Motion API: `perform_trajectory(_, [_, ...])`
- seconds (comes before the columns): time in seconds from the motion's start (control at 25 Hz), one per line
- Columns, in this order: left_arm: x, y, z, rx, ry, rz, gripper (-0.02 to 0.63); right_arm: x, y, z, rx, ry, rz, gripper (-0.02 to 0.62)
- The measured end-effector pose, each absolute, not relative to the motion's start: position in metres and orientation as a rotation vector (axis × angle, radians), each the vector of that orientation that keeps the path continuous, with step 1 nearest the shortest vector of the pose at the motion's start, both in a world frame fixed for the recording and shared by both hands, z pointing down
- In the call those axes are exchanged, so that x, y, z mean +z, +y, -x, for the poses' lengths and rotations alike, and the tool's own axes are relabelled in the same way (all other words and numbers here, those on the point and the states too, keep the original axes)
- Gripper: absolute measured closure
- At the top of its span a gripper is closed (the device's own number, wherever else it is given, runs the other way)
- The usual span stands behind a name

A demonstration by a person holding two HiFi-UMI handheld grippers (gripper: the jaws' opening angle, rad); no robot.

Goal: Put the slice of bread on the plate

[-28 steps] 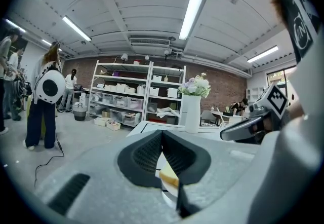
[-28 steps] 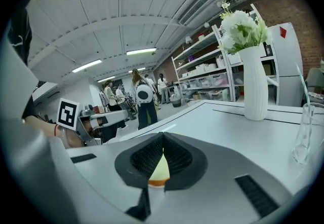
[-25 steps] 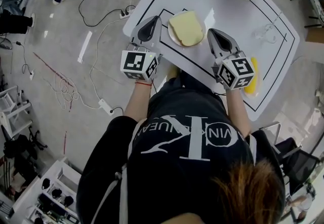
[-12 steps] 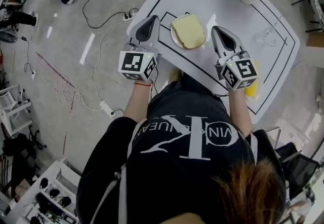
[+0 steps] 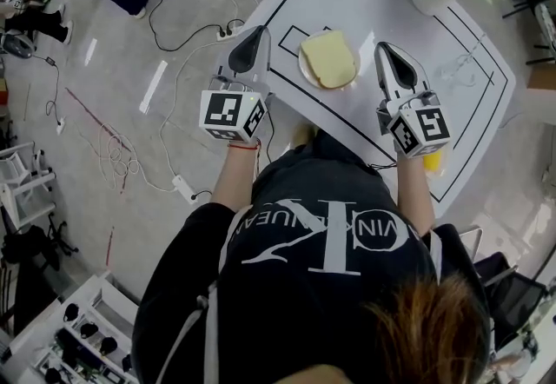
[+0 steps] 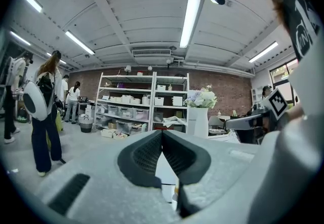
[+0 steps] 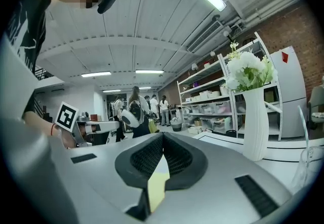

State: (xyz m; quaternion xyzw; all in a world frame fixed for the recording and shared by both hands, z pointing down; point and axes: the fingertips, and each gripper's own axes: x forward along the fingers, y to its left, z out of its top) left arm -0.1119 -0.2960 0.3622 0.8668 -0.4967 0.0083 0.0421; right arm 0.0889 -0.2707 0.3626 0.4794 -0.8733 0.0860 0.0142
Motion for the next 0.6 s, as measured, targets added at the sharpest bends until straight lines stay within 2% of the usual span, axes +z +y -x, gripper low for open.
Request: perform_trajectory(0.6, [0.336, -0.298, 0.121, -0.029, -1.570, -2.677, 0.601, 0.328, -0.276, -0.089, 0.185, -2.793, -1.504, 0.594])
